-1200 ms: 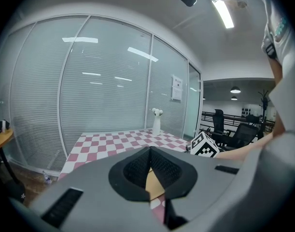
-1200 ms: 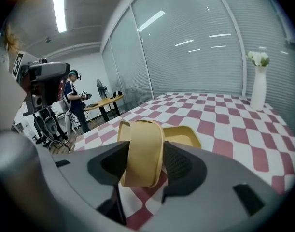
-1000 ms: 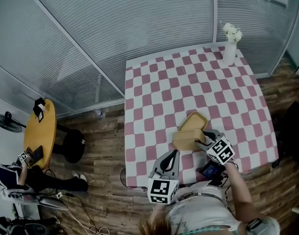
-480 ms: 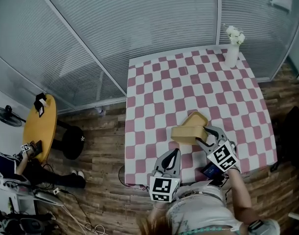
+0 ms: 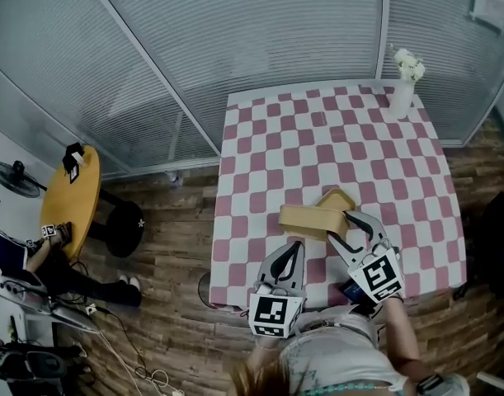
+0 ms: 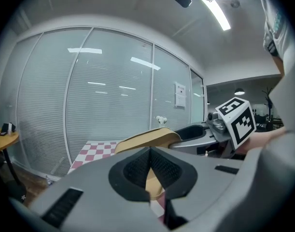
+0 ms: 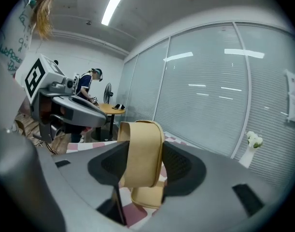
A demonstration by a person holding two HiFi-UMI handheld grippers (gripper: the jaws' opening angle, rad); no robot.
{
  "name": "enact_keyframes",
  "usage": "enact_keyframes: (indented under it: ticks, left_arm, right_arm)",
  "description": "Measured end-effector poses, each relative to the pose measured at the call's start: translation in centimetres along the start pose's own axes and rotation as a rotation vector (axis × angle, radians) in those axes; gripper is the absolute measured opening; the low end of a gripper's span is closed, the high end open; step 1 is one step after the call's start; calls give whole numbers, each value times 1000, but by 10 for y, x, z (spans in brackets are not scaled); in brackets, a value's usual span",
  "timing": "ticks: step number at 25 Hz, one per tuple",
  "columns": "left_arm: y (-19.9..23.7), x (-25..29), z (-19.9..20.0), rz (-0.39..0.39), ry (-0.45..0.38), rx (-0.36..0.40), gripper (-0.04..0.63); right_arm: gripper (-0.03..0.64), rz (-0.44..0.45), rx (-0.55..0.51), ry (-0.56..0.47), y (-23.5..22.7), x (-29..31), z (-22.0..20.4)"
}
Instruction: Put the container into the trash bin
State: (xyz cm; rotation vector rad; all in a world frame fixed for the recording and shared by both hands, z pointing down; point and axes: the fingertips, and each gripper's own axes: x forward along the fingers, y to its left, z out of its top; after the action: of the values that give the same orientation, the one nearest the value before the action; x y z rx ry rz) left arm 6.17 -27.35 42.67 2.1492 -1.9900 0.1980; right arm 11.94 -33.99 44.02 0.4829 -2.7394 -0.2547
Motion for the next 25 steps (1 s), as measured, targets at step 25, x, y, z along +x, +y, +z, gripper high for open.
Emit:
enact_keyframes:
  ticks: [25]
  left_arm:
    - [34, -28, 14, 73, -52, 14, 6]
  right_arm:
    - [206, 86, 11, -88, 41, 23, 54]
